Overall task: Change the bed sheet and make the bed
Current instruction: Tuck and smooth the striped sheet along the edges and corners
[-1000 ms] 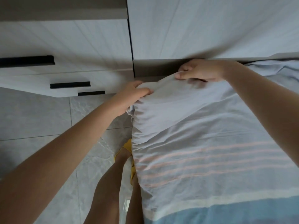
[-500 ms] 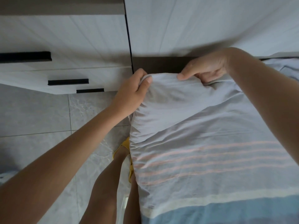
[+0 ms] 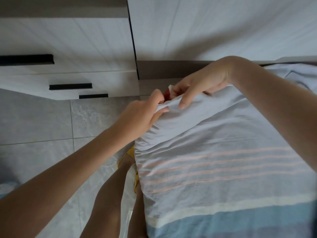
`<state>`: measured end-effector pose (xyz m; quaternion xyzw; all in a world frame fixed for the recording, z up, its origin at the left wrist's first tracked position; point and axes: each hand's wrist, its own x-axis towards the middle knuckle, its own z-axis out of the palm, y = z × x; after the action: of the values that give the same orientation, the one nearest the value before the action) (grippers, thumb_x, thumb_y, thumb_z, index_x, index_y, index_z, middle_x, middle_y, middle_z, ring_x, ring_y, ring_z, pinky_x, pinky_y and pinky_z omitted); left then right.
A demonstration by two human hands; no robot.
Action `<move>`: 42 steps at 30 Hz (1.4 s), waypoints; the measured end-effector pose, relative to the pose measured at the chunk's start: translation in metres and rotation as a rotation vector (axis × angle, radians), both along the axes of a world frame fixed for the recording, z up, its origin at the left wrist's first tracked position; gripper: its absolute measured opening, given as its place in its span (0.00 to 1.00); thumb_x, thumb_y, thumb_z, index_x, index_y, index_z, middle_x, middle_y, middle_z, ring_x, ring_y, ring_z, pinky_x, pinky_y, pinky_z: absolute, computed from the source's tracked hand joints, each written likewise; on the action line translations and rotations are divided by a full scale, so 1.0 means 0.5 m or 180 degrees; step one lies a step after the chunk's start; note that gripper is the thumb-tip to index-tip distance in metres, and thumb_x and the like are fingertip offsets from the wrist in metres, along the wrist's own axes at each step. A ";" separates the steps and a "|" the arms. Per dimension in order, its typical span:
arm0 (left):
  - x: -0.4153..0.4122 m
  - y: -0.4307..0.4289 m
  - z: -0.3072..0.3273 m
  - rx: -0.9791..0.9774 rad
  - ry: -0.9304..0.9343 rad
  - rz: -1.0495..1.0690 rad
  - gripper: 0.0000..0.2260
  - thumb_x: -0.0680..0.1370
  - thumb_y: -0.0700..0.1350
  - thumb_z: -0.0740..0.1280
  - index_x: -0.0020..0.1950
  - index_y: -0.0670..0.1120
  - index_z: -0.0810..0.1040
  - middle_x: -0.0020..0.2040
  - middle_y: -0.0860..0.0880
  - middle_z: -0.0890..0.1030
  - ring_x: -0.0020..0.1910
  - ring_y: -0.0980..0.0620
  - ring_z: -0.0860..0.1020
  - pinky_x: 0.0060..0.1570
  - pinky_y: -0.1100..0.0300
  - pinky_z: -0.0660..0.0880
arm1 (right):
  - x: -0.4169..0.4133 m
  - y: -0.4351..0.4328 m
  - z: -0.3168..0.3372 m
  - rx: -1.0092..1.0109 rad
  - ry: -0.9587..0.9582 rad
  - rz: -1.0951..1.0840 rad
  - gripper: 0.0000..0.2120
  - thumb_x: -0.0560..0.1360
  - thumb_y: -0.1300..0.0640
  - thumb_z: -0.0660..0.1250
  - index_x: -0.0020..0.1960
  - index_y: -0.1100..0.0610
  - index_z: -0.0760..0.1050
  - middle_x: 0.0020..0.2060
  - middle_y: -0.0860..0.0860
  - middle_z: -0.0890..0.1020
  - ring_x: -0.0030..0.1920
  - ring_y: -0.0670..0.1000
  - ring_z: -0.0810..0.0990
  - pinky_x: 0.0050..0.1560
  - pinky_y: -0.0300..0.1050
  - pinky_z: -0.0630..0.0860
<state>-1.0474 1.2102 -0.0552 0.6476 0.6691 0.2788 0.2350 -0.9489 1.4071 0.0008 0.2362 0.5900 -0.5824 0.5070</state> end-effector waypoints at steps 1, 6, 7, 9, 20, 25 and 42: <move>0.004 -0.004 -0.001 0.0036 -0.0012 -0.0001 0.11 0.78 0.54 0.57 0.48 0.48 0.61 0.28 0.57 0.65 0.20 0.58 0.64 0.23 0.75 0.52 | -0.007 -0.006 0.004 -0.0036 -0.0113 0.0011 0.12 0.78 0.52 0.62 0.58 0.56 0.76 0.51 0.50 0.84 0.51 0.51 0.83 0.50 0.43 0.79; 0.014 -0.017 -0.010 0.0056 -0.0219 0.0220 0.13 0.76 0.56 0.63 0.44 0.48 0.65 0.27 0.61 0.59 0.21 0.64 0.60 0.23 0.72 0.61 | -0.012 -0.018 0.008 0.0179 -0.0397 -0.0490 0.14 0.82 0.52 0.56 0.53 0.57 0.77 0.43 0.51 0.85 0.40 0.48 0.84 0.38 0.39 0.79; 0.014 -0.015 -0.010 0.0044 -0.0273 0.0246 0.14 0.75 0.56 0.65 0.42 0.49 0.64 0.27 0.62 0.59 0.22 0.65 0.60 0.25 0.73 0.63 | -0.009 -0.016 0.006 0.0345 -0.0370 -0.0500 0.12 0.81 0.53 0.58 0.53 0.57 0.78 0.42 0.51 0.85 0.39 0.47 0.84 0.37 0.38 0.79; 0.011 -0.013 -0.010 -0.0091 -0.0464 0.0262 0.15 0.75 0.53 0.68 0.38 0.52 0.62 0.27 0.61 0.61 0.22 0.62 0.62 0.28 0.72 0.64 | -0.001 -0.012 0.009 0.0454 -0.0321 -0.0248 0.10 0.80 0.54 0.60 0.53 0.57 0.79 0.42 0.51 0.85 0.39 0.48 0.84 0.38 0.39 0.78; 0.024 -0.009 0.014 -0.0869 -0.1002 0.0110 0.11 0.75 0.45 0.71 0.36 0.52 0.71 0.28 0.60 0.69 0.28 0.65 0.72 0.27 0.71 0.65 | 0.064 0.045 0.044 0.2209 0.0113 0.1289 0.11 0.71 0.54 0.70 0.35 0.57 0.71 0.30 0.50 0.76 0.32 0.51 0.73 0.36 0.46 0.70; 0.034 -0.023 0.015 -0.1194 -0.1364 0.0403 0.17 0.76 0.44 0.69 0.29 0.53 0.69 0.25 0.54 0.69 0.23 0.58 0.68 0.25 0.66 0.59 | 0.098 0.044 0.007 0.3765 0.1472 0.0534 0.06 0.76 0.59 0.63 0.52 0.54 0.73 0.43 0.49 0.76 0.42 0.54 0.73 0.40 0.44 0.63; 0.037 -0.004 -0.020 -0.2279 -0.3064 0.2987 0.08 0.75 0.43 0.64 0.36 0.44 0.73 0.32 0.48 0.71 0.33 0.49 0.70 0.31 0.63 0.65 | 0.023 -0.126 -0.085 0.1719 0.0944 -0.0700 0.25 0.77 0.37 0.58 0.68 0.50 0.69 0.60 0.46 0.76 0.60 0.47 0.74 0.55 0.41 0.70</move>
<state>-1.0287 1.2081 -0.0650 -0.0137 0.7476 0.3671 0.5534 -0.9372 1.3443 -0.0419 0.3371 0.7614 -0.4842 0.2686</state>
